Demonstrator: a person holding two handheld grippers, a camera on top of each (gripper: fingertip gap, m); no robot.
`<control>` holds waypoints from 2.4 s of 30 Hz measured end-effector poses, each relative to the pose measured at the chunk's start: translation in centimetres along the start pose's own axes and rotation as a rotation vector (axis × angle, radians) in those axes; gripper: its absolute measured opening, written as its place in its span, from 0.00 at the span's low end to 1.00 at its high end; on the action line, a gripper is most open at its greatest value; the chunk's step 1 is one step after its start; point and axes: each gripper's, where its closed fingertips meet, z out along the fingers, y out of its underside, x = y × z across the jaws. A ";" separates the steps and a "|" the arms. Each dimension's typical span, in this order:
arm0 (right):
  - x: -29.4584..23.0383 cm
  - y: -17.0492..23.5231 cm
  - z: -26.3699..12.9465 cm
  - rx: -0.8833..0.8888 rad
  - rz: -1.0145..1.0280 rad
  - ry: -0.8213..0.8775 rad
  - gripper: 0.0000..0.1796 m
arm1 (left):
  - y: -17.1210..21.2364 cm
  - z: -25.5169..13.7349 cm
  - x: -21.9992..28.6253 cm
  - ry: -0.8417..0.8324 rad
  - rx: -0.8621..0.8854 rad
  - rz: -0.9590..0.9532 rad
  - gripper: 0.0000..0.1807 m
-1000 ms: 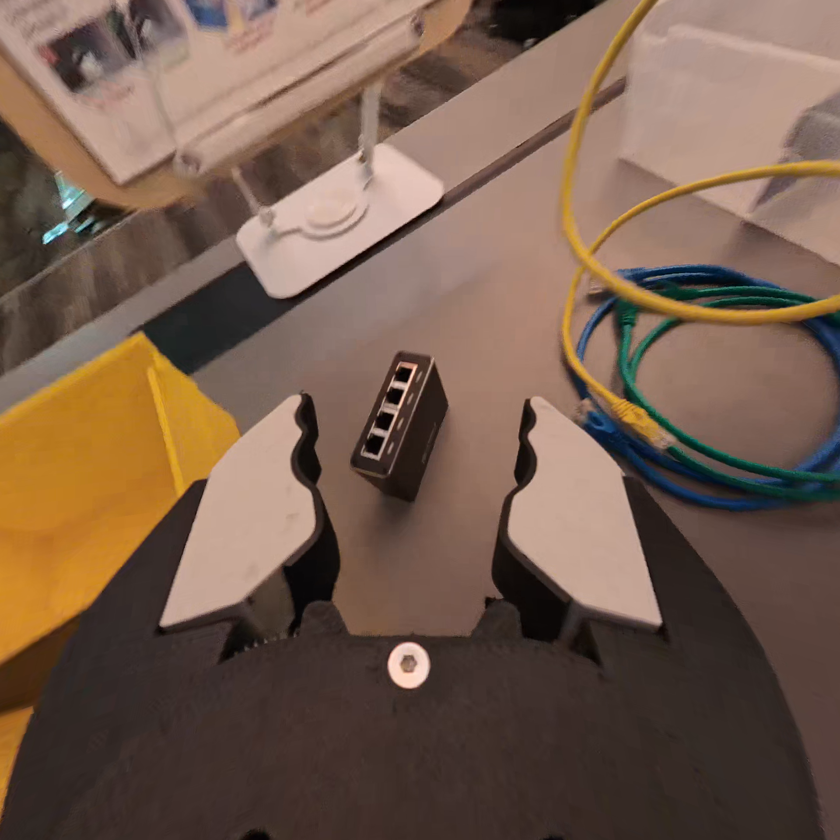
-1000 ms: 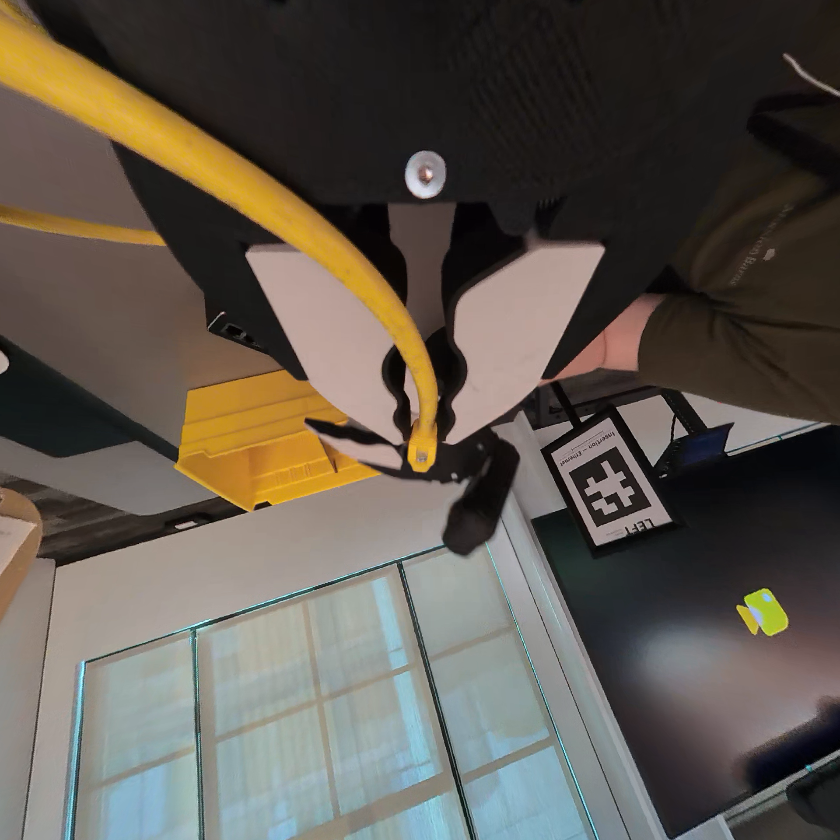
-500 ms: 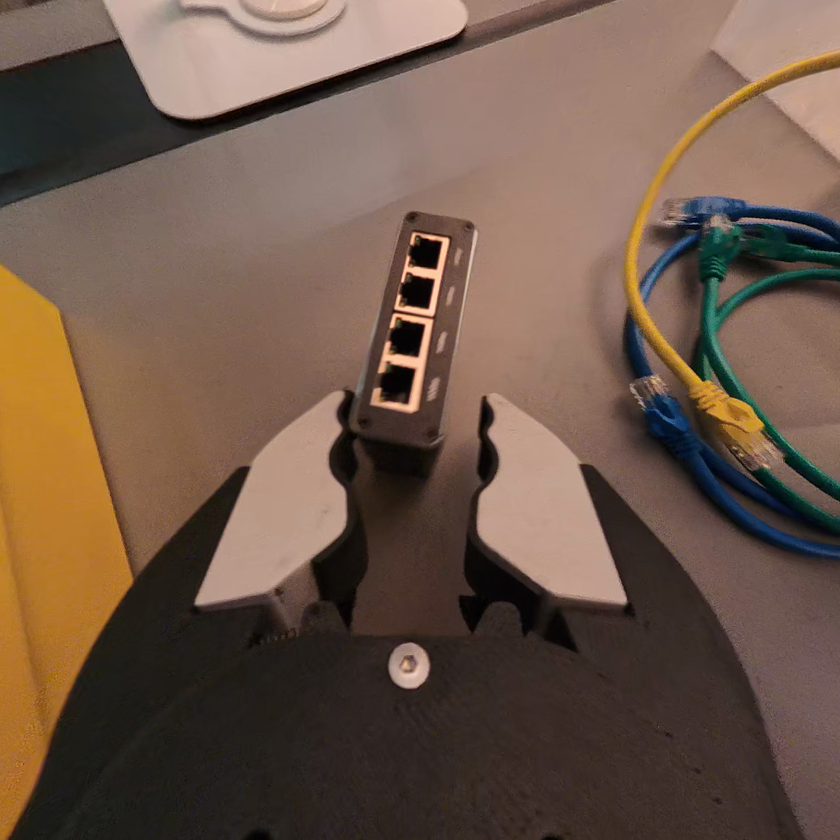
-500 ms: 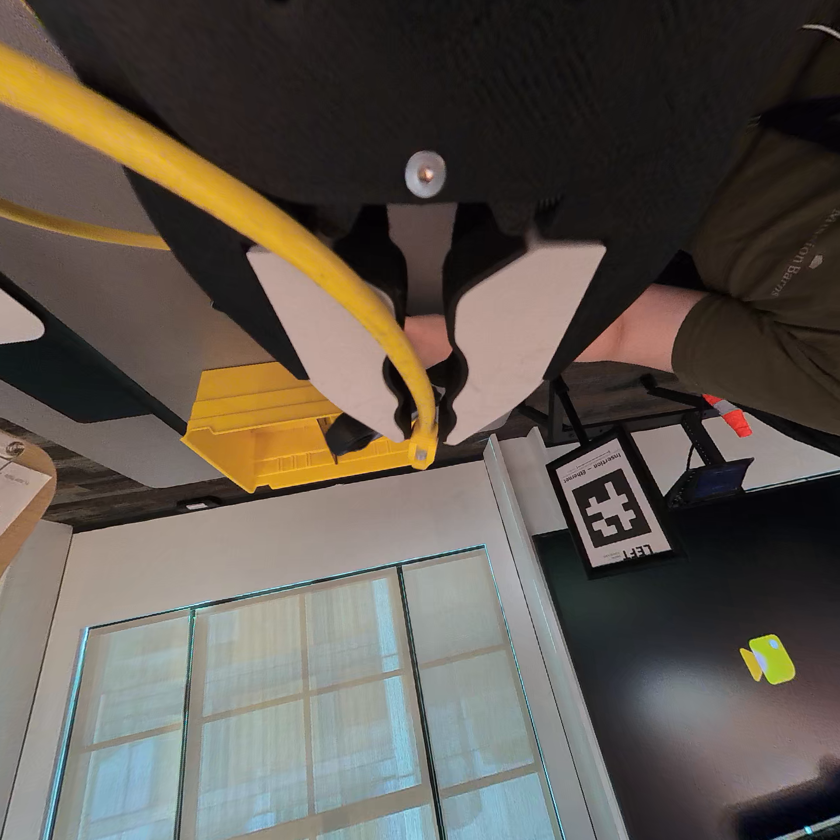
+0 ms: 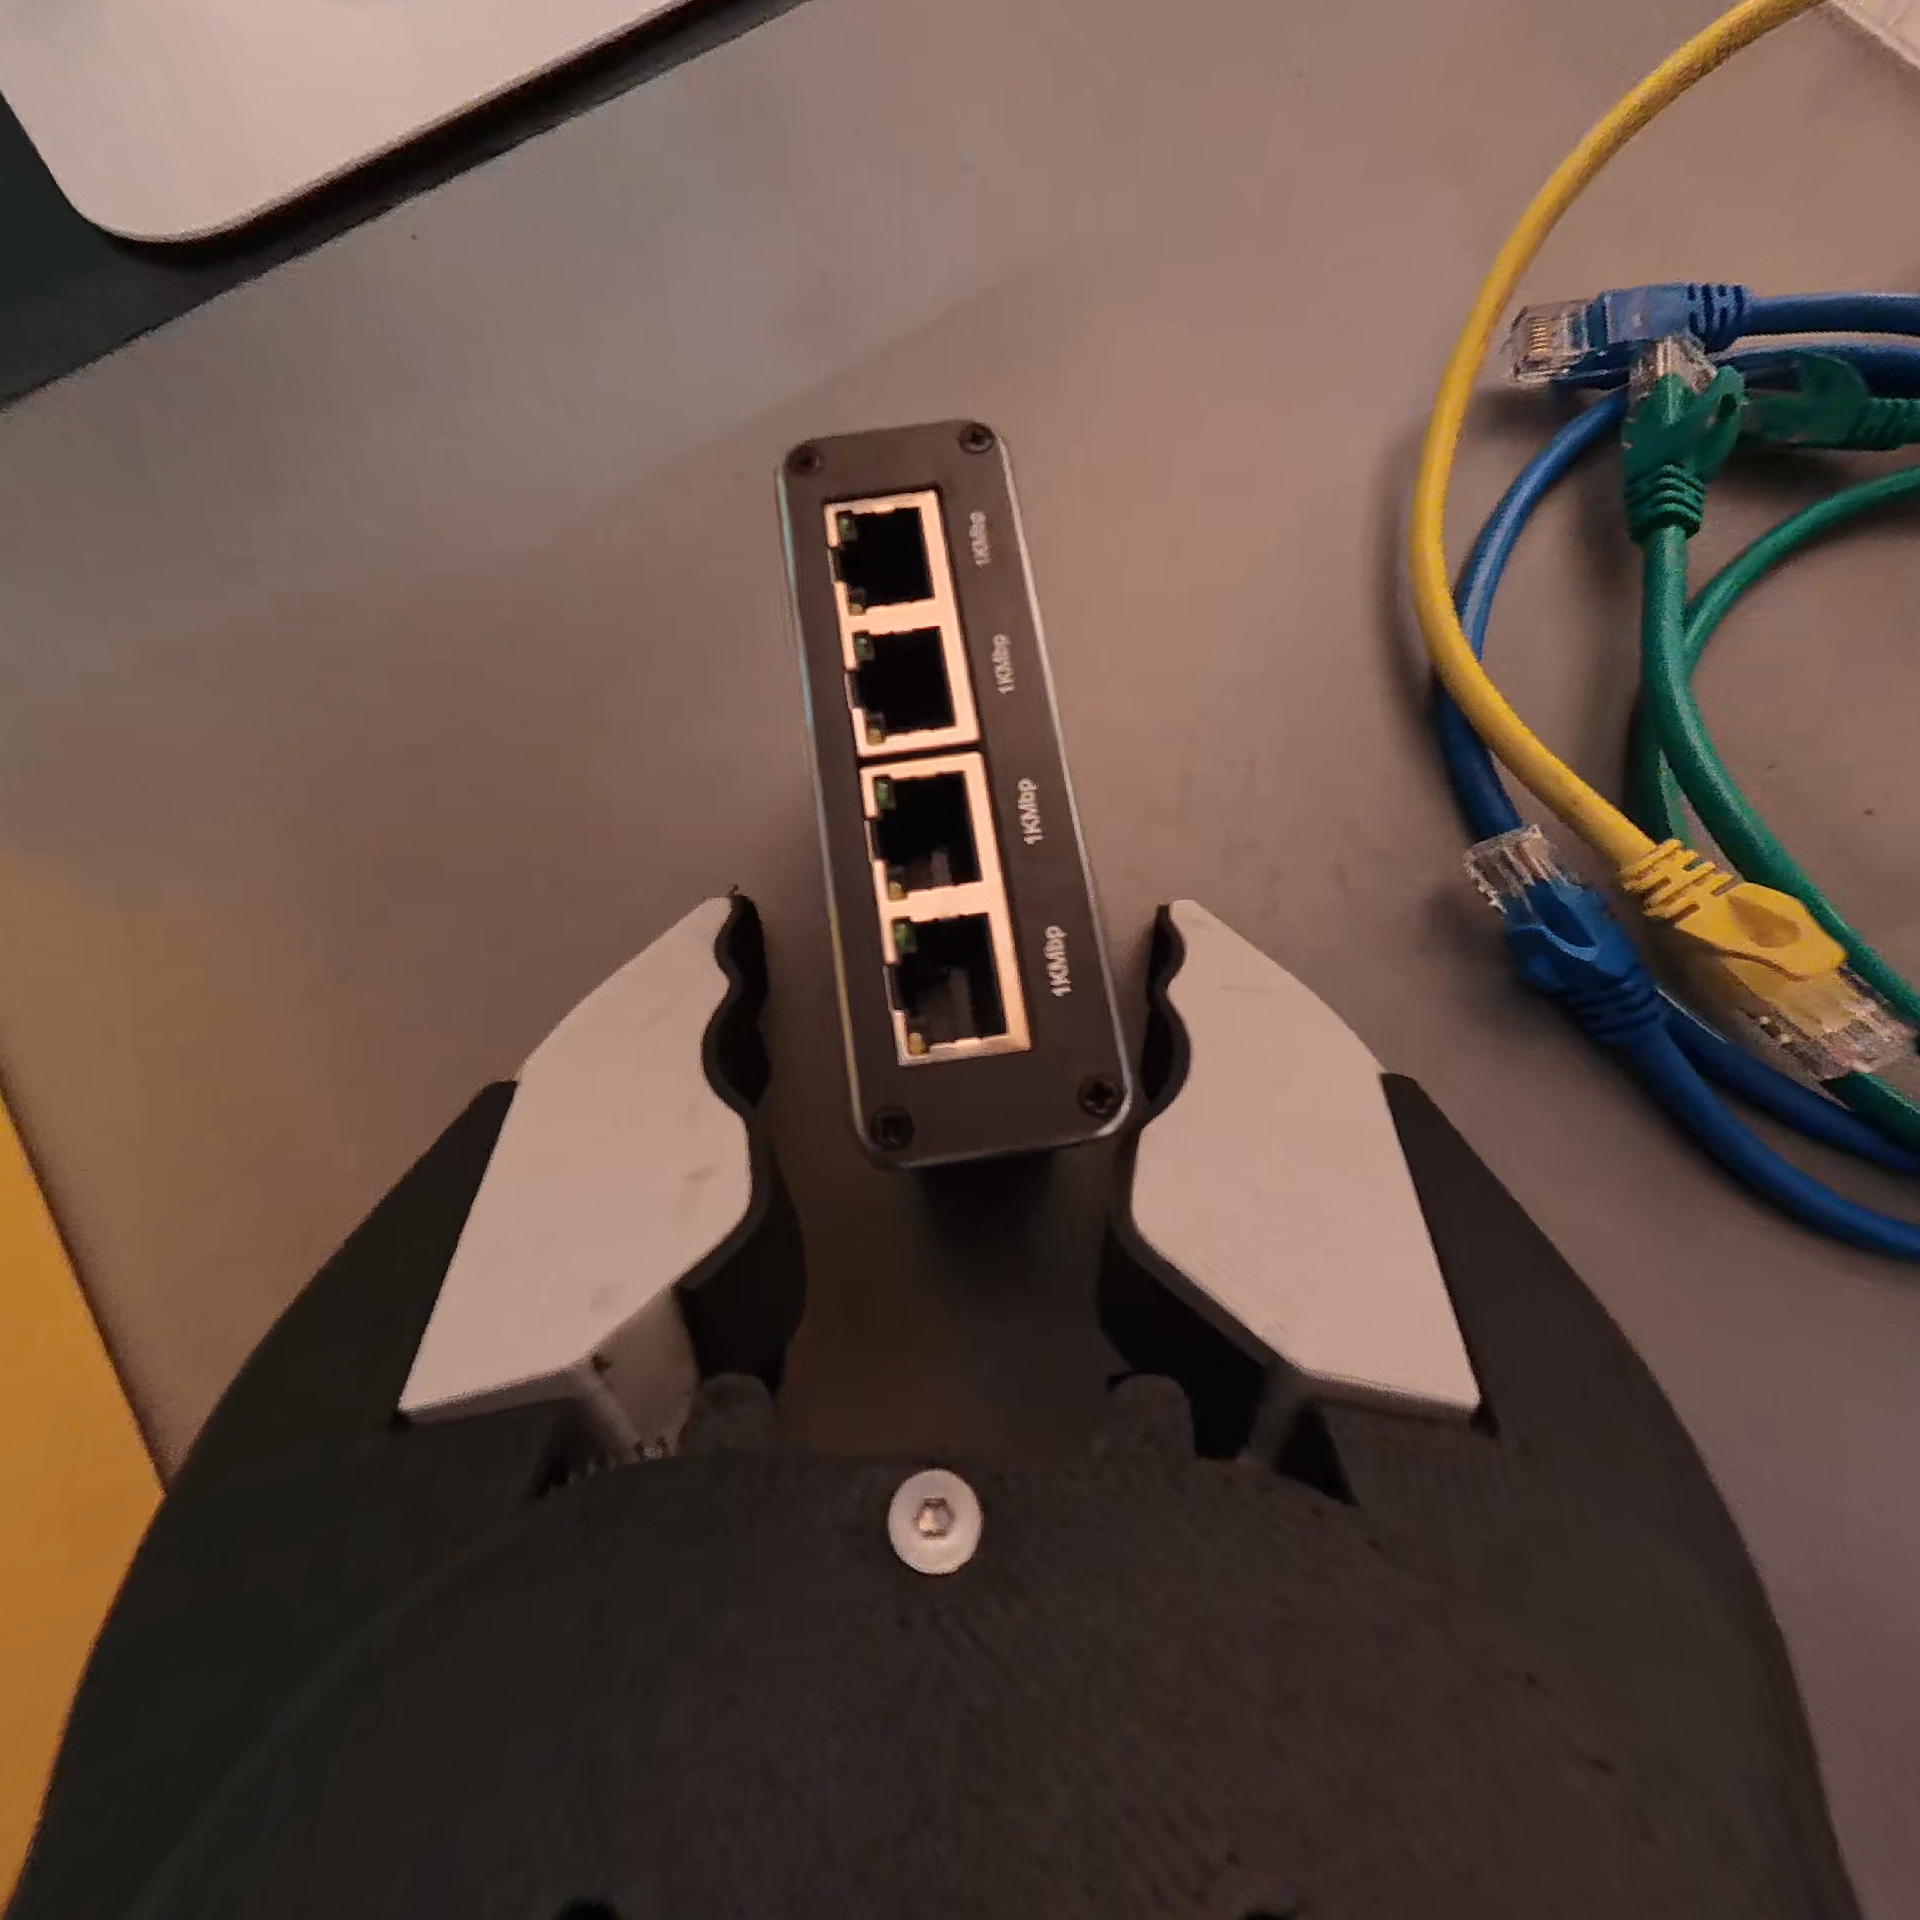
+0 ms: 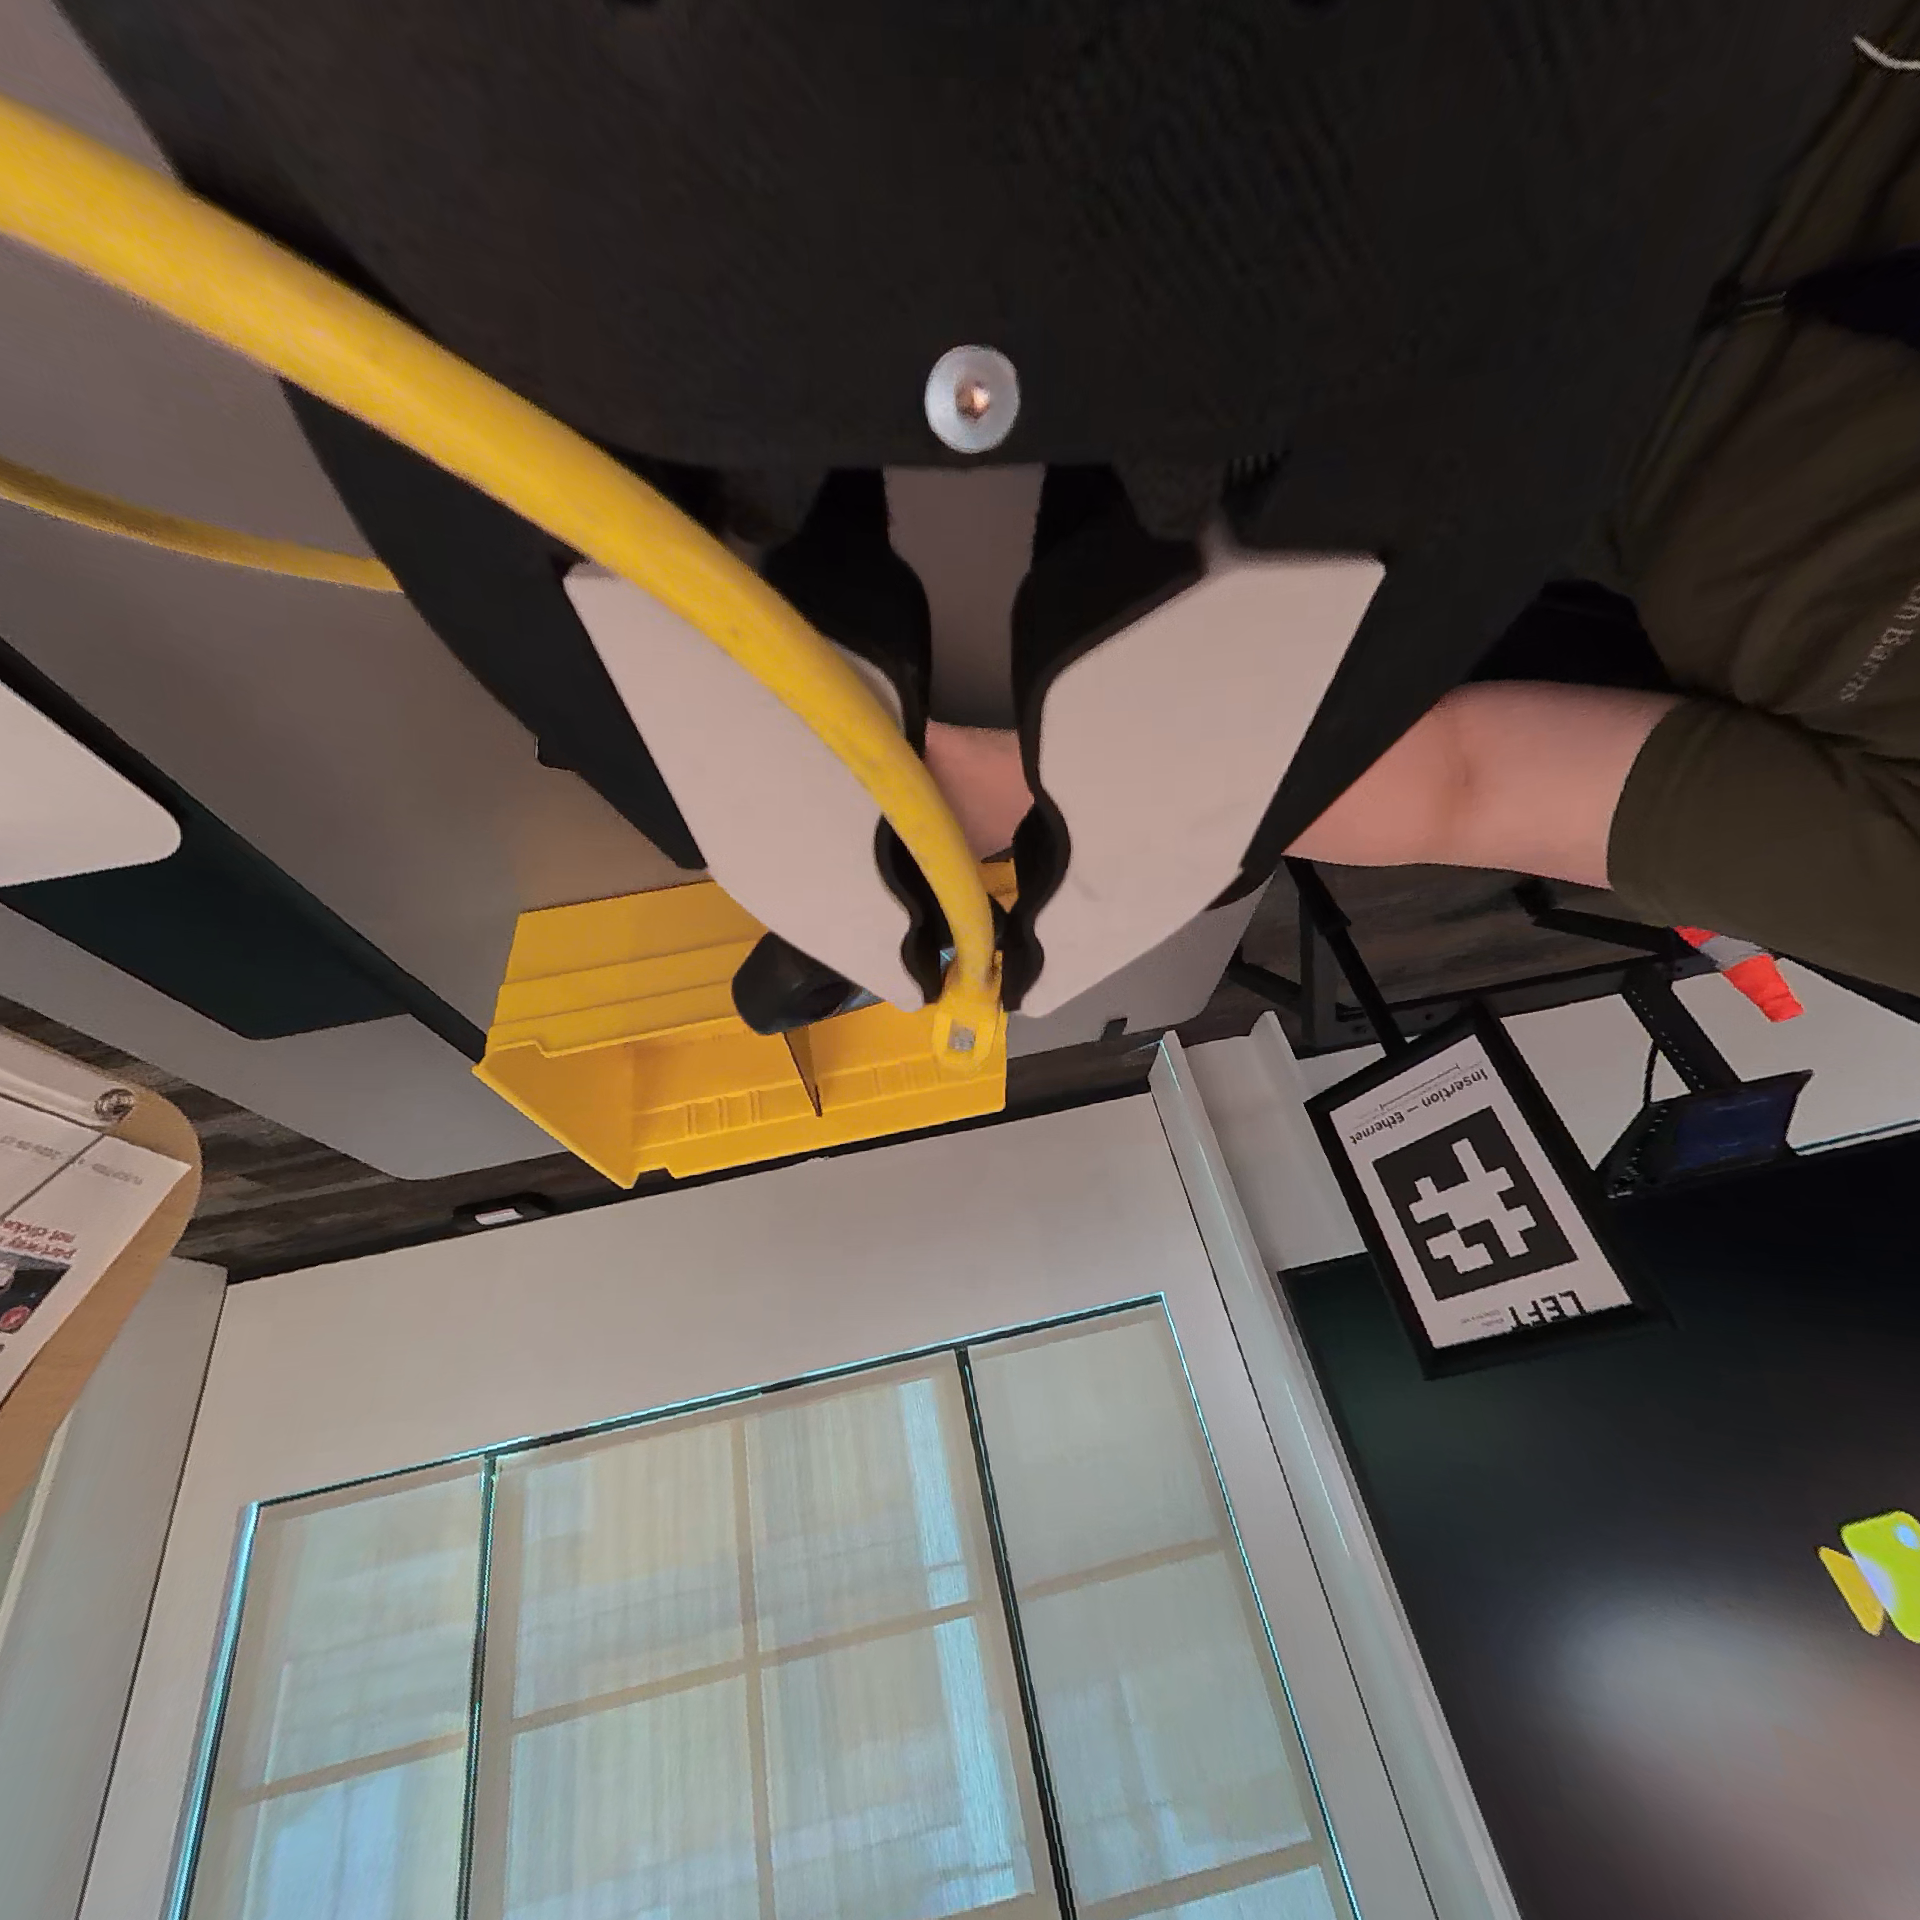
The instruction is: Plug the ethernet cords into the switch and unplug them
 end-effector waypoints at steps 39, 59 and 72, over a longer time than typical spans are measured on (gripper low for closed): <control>1.7 -0.8 1.3 -0.012 -0.833 0.626 0.06 | -18.4 -13.2 2.2 -0.779 0.441 0.978 0.20; 0.6 -1.3 1.4 -0.027 -0.707 0.634 0.06 | -18.3 -15.2 4.3 -0.822 0.479 1.117 0.19; 0.6 -1.5 0.8 -0.060 -0.576 0.573 0.07 | -18.2 -15.4 5.5 -0.796 0.503 1.111 0.19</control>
